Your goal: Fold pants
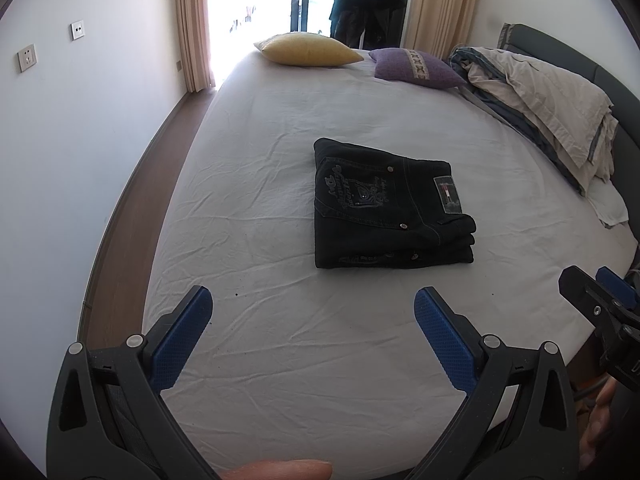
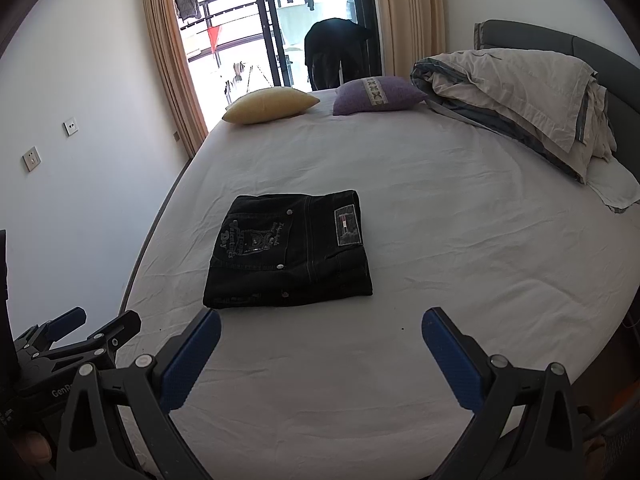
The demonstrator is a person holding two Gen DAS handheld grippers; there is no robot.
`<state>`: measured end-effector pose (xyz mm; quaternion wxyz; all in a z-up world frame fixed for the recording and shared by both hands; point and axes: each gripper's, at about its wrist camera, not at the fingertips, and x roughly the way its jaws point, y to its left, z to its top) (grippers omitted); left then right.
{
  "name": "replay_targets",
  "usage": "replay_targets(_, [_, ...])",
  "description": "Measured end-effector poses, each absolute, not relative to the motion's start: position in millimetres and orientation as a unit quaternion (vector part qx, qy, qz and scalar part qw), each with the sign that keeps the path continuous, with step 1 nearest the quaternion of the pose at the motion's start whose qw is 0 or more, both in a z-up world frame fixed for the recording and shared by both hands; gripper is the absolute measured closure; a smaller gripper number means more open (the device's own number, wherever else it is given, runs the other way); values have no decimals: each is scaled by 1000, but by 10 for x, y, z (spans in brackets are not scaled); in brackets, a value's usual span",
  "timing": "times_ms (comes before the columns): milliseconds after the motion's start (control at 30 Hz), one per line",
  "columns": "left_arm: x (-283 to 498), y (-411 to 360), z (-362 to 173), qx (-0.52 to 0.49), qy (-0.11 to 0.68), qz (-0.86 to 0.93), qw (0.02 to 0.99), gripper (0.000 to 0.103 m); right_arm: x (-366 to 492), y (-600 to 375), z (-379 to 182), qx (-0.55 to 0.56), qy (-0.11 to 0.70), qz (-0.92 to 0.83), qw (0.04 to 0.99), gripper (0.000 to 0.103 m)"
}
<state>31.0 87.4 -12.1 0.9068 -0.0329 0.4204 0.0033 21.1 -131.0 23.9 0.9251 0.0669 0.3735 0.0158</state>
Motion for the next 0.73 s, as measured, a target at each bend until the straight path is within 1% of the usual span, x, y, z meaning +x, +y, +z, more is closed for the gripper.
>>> replay_targets(733, [317, 869, -155, -34, 424, 3, 905, 0, 65, -1278, 115, 68, 382, 21, 921, 0])
